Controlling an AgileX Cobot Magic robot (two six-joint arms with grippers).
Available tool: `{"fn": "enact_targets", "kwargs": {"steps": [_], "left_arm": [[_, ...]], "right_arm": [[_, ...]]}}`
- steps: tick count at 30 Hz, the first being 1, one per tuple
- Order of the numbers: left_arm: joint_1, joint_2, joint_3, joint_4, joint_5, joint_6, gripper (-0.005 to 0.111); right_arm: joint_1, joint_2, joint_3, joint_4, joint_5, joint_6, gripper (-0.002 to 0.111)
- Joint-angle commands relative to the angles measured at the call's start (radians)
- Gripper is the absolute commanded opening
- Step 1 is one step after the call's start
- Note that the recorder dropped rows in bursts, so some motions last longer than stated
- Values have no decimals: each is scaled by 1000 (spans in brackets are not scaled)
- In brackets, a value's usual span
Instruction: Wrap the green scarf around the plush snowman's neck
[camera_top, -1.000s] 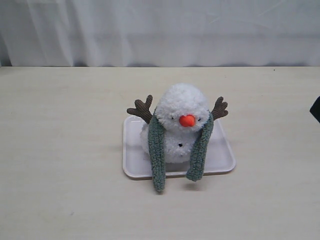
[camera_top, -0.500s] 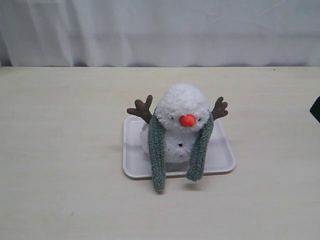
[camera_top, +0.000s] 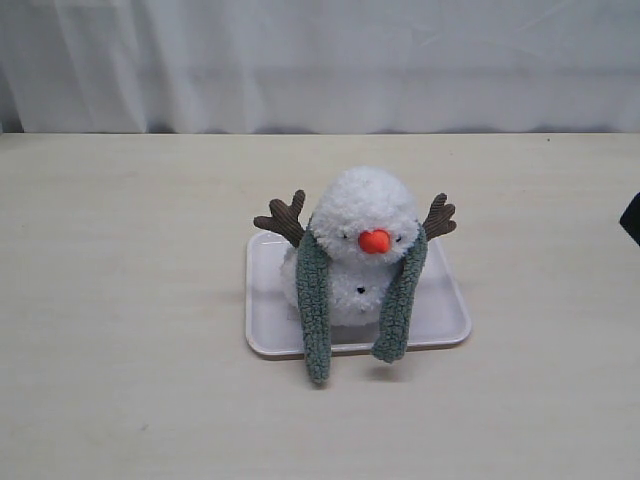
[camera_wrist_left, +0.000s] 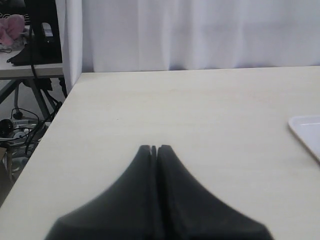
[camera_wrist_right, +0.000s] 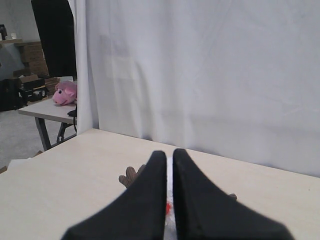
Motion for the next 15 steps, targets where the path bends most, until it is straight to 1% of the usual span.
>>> {"fn": "enact_targets", "kwargs": {"steps": [1, 12, 15], "left_arm": [[-8, -3, 3, -5, -3, 0, 0], [-8, -3, 3, -5, -3, 0, 0], [-8, -3, 3, -5, -3, 0, 0]], "right_arm": [[1, -4, 5, 3, 2, -2, 4], [1, -4, 5, 3, 2, -8, 4], [1, -4, 5, 3, 12, -90, 4]]}}
